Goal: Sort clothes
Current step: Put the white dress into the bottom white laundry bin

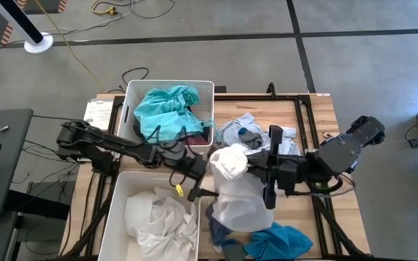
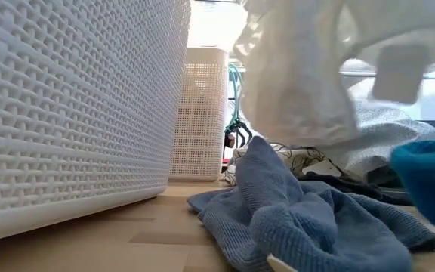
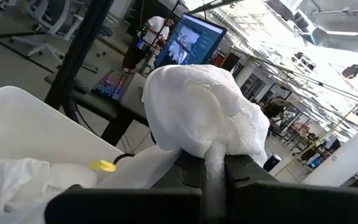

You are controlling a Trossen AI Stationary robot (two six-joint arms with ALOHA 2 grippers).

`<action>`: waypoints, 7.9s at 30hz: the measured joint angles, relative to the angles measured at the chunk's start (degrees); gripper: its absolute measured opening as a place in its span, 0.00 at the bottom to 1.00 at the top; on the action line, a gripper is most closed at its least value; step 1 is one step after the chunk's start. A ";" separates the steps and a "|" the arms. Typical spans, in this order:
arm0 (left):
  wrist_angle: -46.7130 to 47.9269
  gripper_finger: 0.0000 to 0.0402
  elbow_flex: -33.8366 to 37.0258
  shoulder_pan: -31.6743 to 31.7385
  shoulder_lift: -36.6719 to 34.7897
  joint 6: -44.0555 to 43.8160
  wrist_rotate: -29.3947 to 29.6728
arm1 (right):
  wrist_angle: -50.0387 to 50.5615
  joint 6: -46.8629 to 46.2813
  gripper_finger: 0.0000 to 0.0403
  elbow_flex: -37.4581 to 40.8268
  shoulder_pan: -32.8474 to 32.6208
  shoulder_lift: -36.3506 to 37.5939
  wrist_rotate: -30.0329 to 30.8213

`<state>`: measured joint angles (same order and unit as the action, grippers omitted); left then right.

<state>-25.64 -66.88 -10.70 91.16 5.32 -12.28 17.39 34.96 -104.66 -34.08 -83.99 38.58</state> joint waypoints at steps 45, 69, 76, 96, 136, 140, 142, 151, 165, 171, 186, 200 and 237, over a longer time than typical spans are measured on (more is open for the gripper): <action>14.06 0.00 -11.75 -6.44 -15.84 20.35 7.52 | 11.78 -12.55 0.05 0.00 -3.22 -1.71 -2.58; 30.05 0.00 -18.44 -25.76 -23.35 31.06 25.04 | -3.02 -10.34 0.05 0.00 6.86 -18.14 -25.07; 37.37 0.00 -18.57 -30.60 -22.66 30.10 33.18 | -7.08 -10.61 0.06 0.00 10.32 -23.38 -34.89; 62.35 0.00 -18.26 -31.09 -8.67 11.06 38.62 | 3.91 -13.27 0.71 0.04 7.17 -21.78 -28.70; 72.61 0.00 -18.20 -29.79 -6.65 -6.87 36.97 | 3.96 -44.87 0.55 27.15 5.01 -18.51 -7.58; 73.37 0.00 -18.20 -29.79 -6.65 -8.77 36.88 | 3.18 -41.81 0.24 27.17 4.84 -18.49 -4.10; 74.17 0.00 -18.20 -29.79 -6.65 -9.68 36.86 | 3.20 -40.52 0.07 26.83 4.92 -18.45 -3.88; 80.63 0.00 -18.18 -29.79 -6.63 -17.40 36.81 | 7.13 -34.16 0.01 17.61 4.02 -18.40 -1.07; 81.98 0.24 -18.18 -30.59 -6.63 -20.42 39.84 | 0.41 -8.34 0.00 3.87 3.33 -18.38 -6.23; 82.82 0.41 -18.76 -32.32 -6.80 -20.21 44.06 | -3.04 -5.95 0.00 3.80 6.63 -18.38 -19.07; 83.64 0.55 -23.01 -39.72 -13.20 -22.23 47.64 | -8.07 -5.97 0.00 4.85 12.27 -21.26 -45.43; 87.58 0.55 -23.05 -40.61 -14.07 -24.18 51.03 | -18.94 -5.98 0.01 4.81 16.00 -29.72 -52.34; 101.66 0.01 -22.86 -36.39 -5.73 -28.81 46.24 | -1.22 -14.04 0.42 4.87 15.99 -25.31 -37.73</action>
<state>76.02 -89.73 -47.09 85.43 -23.50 33.96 16.17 20.92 -99.79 -18.09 -109.30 0.85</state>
